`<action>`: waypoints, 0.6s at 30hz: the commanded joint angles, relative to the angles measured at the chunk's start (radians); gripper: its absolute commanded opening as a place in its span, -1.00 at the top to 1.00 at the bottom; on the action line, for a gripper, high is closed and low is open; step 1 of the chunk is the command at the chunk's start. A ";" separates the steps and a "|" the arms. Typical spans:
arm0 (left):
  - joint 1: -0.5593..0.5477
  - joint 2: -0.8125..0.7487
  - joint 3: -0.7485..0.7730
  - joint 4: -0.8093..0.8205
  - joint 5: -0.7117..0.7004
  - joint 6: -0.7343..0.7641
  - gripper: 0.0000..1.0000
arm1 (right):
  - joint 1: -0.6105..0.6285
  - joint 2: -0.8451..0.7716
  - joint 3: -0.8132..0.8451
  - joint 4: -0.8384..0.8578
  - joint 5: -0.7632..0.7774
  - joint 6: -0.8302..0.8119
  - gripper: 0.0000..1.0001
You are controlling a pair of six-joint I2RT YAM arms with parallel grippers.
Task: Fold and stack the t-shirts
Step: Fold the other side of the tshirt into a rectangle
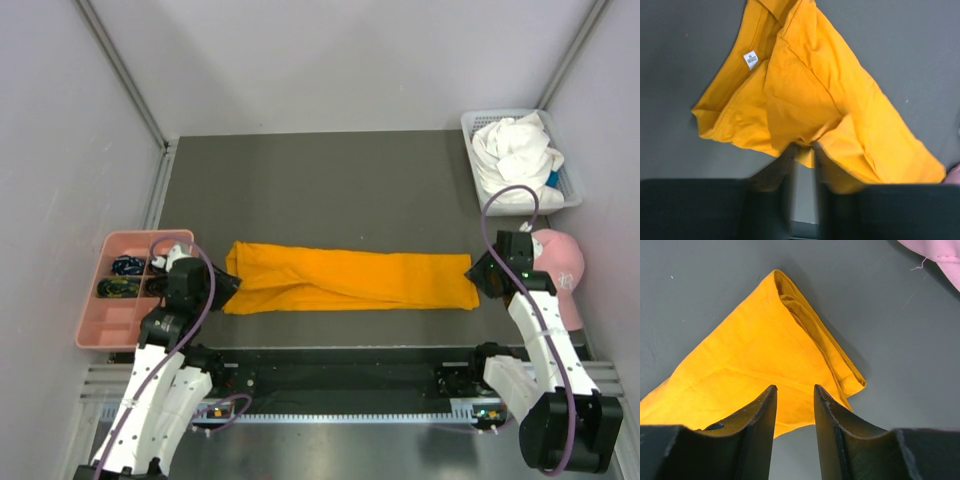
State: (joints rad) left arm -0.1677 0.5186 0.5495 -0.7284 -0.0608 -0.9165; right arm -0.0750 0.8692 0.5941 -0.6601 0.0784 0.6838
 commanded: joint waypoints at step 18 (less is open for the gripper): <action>0.000 -0.029 0.093 0.070 -0.048 0.036 -0.93 | 0.110 0.050 0.067 0.166 -0.103 -0.104 0.13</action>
State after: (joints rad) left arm -0.1673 0.4442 0.5949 -0.7448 -0.0990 -0.9165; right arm -0.0391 0.9085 0.5972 -0.5758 0.0090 0.6346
